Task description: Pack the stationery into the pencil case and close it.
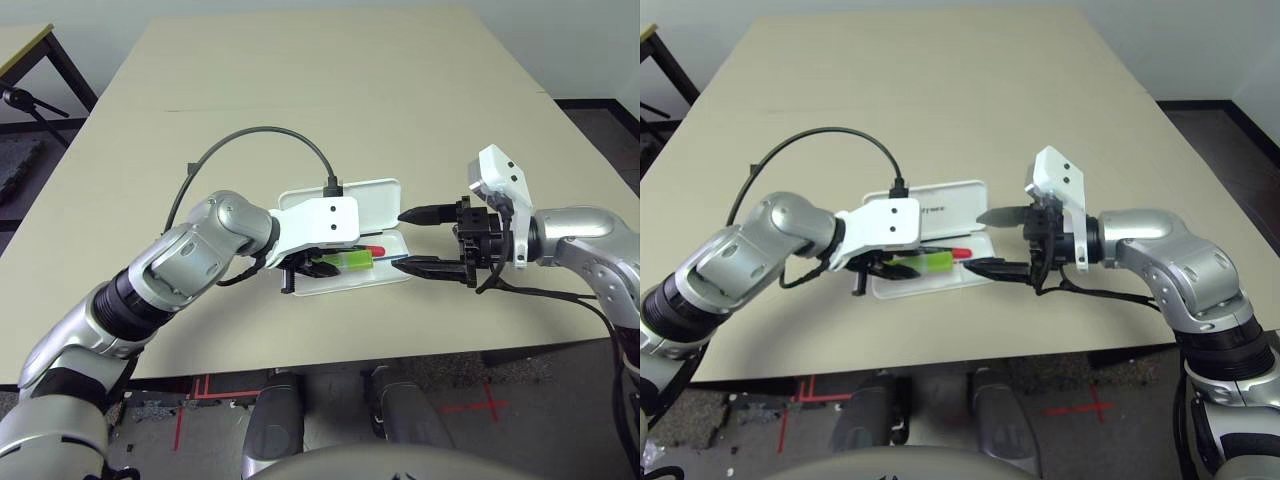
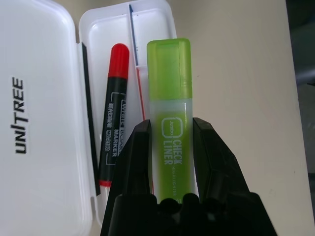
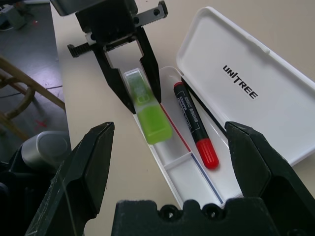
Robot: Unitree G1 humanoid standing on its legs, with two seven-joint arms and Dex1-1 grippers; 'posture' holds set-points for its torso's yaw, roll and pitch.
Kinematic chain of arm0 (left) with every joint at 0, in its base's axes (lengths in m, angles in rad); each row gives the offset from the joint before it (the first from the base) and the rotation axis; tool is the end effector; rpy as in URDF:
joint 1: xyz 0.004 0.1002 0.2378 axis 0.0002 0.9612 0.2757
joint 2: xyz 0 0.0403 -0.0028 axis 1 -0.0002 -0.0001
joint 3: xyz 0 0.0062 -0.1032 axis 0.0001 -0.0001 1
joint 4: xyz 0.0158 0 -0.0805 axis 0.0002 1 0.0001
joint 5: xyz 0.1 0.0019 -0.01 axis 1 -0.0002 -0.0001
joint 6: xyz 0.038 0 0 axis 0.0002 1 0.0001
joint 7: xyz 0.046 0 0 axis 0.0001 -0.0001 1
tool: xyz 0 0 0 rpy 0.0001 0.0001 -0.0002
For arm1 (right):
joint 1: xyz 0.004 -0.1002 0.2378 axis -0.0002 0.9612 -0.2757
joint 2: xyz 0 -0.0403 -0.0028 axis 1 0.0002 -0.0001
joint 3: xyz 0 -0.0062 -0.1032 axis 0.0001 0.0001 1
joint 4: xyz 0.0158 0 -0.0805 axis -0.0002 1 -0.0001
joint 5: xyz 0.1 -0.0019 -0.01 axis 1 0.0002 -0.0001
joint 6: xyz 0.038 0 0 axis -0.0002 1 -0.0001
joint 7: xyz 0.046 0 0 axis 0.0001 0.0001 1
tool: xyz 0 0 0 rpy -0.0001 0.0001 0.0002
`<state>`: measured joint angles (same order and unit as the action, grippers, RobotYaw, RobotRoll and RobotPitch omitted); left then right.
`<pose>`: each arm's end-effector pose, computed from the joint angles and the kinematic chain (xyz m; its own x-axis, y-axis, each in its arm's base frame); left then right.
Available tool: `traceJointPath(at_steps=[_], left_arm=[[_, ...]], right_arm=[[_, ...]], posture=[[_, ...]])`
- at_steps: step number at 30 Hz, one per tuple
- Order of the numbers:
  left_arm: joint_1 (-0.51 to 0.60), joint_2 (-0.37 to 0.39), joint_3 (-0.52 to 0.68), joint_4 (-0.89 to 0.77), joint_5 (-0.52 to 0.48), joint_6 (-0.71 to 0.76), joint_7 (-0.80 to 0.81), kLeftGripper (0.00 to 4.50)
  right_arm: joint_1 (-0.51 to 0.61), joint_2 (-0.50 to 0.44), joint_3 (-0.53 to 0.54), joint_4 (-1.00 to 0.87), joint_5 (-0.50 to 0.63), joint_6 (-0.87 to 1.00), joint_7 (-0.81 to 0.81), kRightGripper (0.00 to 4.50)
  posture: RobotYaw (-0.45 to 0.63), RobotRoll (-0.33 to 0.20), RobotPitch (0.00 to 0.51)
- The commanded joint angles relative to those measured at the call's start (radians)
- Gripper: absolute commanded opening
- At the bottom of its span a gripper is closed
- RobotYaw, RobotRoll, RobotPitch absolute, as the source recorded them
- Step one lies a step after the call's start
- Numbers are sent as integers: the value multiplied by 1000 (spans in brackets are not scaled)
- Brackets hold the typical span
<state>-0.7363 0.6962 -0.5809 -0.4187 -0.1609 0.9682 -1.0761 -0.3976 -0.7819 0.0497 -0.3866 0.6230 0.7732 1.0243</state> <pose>0.2515 0.1249 0.1969 0.1687 -0.6637 -0.7287 0.9806 0.0383 0.1921 0.2370 -0.2106 0.1939 0.2644 0.9101 -0.3191 -0.9621 0.2720 -0.0215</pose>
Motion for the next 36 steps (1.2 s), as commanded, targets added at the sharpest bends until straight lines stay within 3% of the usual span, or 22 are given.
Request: traceJointPath(at_steps=[1, 13, 22, 31, 36], left_arm=[[12, -10, -23, 19, 0, 3, 11, 1069], [46, -15, -42, 63, 15, -33, 28, 1069], [48, 11, 3, 42, -6, -17, 25, 4418], [166, 177, 260, -133, -147, -37, -20, 4464], [218, 212, 411, -225, -258, 34, -3, 4464]], right_arm=[[13, -13, -18, -22, 18, 15, -4, 4500], [15, -18, -24, -31, 28, 24, -9, 4500], [20, -21, -26, -30, 26, 24, -6, 4500], [47, -52, -72, -27, 42, 54, -21, 4500], [82, -104, -121, -14, 40, 81, -38, 4500]], posture=[[-109, 0, 151], [-118, 0, 157], [-112, 0, 159], [-104, 0, 158], [-95, 0, 155]])
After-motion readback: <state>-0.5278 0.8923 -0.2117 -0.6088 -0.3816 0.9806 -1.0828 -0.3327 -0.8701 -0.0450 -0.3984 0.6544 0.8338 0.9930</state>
